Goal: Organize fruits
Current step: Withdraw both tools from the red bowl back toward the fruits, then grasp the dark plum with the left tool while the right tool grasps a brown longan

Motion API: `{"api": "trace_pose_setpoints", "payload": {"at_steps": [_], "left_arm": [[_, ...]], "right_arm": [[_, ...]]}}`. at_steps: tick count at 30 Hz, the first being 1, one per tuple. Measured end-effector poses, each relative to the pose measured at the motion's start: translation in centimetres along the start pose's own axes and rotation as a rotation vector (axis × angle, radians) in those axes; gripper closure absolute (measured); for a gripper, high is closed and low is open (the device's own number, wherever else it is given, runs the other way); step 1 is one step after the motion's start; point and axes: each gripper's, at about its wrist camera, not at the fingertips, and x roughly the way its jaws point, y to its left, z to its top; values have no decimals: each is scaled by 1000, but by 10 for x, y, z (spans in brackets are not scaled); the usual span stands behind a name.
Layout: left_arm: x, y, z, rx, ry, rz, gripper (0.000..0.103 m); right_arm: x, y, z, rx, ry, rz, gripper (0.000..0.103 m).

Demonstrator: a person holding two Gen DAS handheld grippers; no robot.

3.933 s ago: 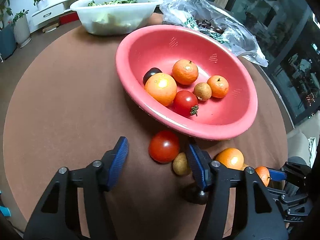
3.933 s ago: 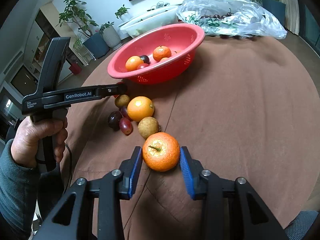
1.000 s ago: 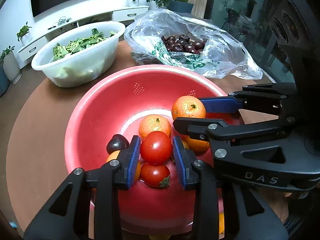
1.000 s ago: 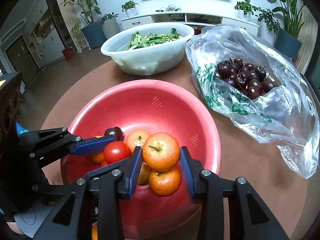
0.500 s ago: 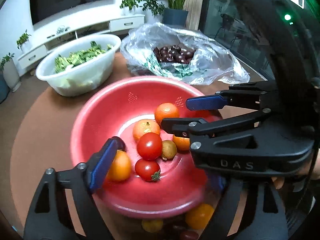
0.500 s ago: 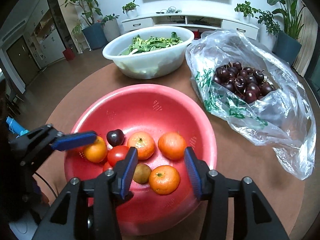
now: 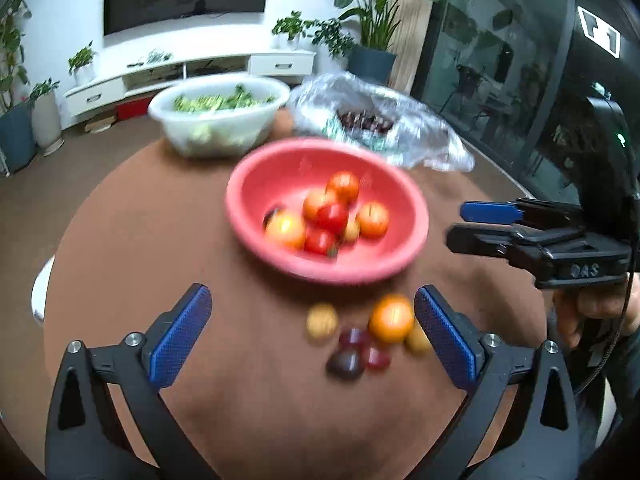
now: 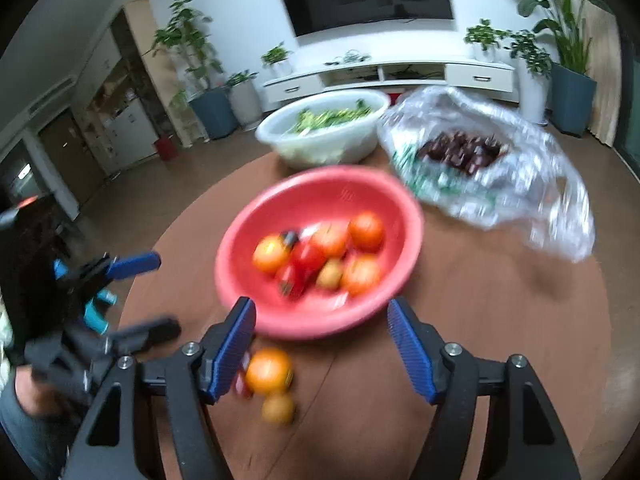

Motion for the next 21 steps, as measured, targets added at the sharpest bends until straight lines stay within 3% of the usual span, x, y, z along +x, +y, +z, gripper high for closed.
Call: {"api": "trace_pose_setpoints", "payload": {"at_steps": [4, 7, 21], "left_arm": [[-6, -4, -45, 4, 70, 0, 0], [-3, -9, -67, 12, 131, -4, 0], [4, -7, -63, 26, 156, 29, 0]], "right_arm": [[5, 15, -42, -68, 58, -4, 33], [21, 22, -58, -77, 126, 8, 43], [55, 35, -55, -170, 183, -14, 65]]}}
